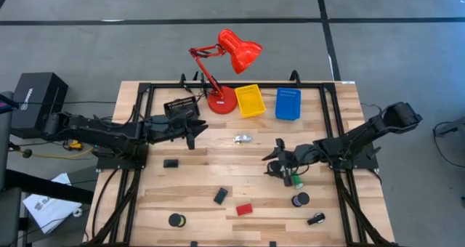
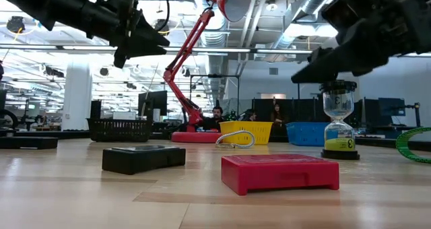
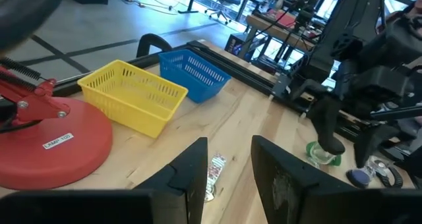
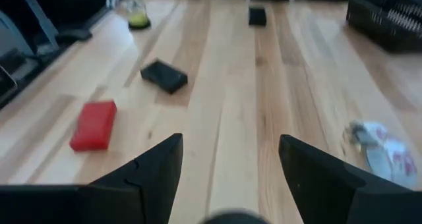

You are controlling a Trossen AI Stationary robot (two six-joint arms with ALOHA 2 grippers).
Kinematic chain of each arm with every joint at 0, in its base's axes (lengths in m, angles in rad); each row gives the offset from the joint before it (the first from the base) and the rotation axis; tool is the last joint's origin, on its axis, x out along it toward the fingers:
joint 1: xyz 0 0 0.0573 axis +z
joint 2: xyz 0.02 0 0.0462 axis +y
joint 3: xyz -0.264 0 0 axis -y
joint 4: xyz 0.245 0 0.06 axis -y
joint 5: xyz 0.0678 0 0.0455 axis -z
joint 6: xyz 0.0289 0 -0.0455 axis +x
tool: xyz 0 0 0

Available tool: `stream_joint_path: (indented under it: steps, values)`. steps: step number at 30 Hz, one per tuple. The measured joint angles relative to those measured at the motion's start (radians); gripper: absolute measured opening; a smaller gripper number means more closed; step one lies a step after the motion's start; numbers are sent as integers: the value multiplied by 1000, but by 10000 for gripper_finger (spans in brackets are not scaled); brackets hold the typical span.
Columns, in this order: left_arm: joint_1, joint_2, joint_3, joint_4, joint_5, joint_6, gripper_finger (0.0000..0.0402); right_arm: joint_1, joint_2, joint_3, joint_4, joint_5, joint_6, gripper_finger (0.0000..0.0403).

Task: Pick & Place Office items
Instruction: Put the light green hourglass into the yellow bin

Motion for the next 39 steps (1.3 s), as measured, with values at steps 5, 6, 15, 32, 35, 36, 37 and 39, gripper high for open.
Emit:
stream_joint_path:
  steps: [5, 6, 15, 32, 35, 36, 37, 39]
  values:
    - [0, 0, 0, 4, 0, 0, 112, 0, 1, 0, -47, 21, 1, 240]
    - [0, 0, 0, 5, 0, 0, 112, 0, 6, 0, -49, 21, 2, 239]
    - [0, 0, 0, 5, 1, 0, 112, 0, 13, 0, -52, 22, 2, 240]
    - [-5, 0, 0, 5, 2, -2, 112, -3, 13, -1, -112, 19, 48, 240]
    - [-5, 0, 0, 5, 2, -3, 112, -13, 13, -1, -114, 18, 46, 239]
    - [-5, 0, 0, 5, 2, -3, 112, -17, 13, -1, -115, 18, 46, 238]
    - [-5, 0, 0, 5, 2, -3, 112, -20, 13, -1, -115, 18, 46, 237]
    - [-10, 0, 0, 5, 1, -3, 112, -24, 13, -1, -115, 18, 53, 230]
